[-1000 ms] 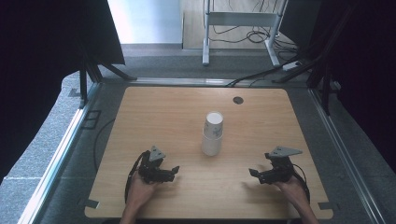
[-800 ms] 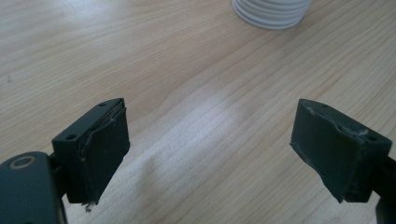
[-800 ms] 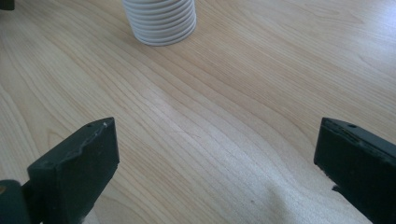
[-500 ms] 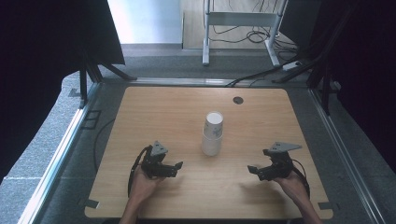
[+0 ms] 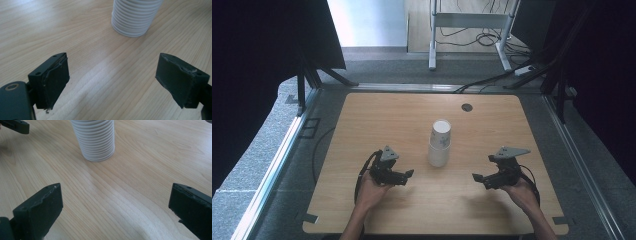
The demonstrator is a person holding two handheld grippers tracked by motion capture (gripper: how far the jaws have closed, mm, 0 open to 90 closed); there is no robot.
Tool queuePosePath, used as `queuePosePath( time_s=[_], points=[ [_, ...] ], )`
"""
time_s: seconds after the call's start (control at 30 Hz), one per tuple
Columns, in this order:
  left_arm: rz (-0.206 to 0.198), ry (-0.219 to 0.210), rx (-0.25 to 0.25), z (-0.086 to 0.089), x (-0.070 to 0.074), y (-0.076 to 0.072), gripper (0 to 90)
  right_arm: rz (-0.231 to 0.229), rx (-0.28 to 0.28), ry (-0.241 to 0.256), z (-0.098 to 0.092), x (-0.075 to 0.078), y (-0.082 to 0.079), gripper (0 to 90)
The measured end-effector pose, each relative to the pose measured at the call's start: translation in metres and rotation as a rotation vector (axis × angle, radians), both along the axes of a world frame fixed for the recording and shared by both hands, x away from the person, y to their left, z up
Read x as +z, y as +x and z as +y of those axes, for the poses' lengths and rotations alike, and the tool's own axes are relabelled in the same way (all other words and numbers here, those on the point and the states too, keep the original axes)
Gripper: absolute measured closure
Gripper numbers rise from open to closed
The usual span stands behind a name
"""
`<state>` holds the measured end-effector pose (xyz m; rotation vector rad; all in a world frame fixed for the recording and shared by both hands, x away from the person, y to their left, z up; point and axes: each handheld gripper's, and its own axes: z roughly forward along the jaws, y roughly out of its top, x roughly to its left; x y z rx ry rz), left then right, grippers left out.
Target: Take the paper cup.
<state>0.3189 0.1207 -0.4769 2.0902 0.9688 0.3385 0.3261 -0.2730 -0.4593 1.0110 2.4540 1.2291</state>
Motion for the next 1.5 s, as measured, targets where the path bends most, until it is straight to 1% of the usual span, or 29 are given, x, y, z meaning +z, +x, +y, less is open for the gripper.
queuePosePath(
  time_s=[0.27,0.33,0.5,0.7,0.87,0.9,1.0,1.03,1.17,1.23,1.5],
  points=[
    [-0.007,-0.008,-0.012,-0.006,0.006,0.007,11.4,-0.010,0.014,-0.008,0.008,0.007,0.005,0.0],
    [-0.007,-0.018,-0.020,-0.008,0.007,0.010,11.5,-0.017,0.019,-0.013,0.012,0.010,0.006,0.5],
    [-0.009,-0.016,-0.033,-0.011,0.009,0.014,11.5,-0.023,0.032,-0.018,0.017,0.015,0.010,1.0],
    [-0.011,-0.014,-0.059,-0.022,0.011,0.023,11.5,-0.028,0.049,-0.021,0.024,0.020,0.015,1.1],
    [-0.016,-0.015,-0.075,-0.029,0.012,0.028,11.5,-0.031,0.063,-0.020,0.030,0.024,0.018,1.2],
    [-0.016,-0.020,-0.085,-0.032,0.013,0.030,11.4,-0.033,0.066,-0.020,0.031,0.025,0.019,1.4],
    [-0.017,-0.024,-0.093,-0.035,0.014,0.033,11.4,-0.031,0.071,-0.018,0.033,0.026,0.021,1.4],
    [-0.018,-0.035,-0.098,-0.038,0.014,0.035,11.5,-0.032,0.076,-0.015,0.035,0.028,0.022,1.5],
    [-0.016,-0.047,-0.109,-0.041,0.016,0.039,11.4,-0.030,0.083,-0.007,0.038,0.030,0.025,1.6],
    [-0.016,-0.060,-0.116,-0.045,0.017,0.042,11.4,-0.031,0.092,-0.008,0.041,0.031,0.027,1.6],
    [-0.027,-0.032,-0.134,-0.057,0.018,0.049,11.4,-0.030,0.104,-0.009,0.046,0.036,0.032,1.6]
  ],
)
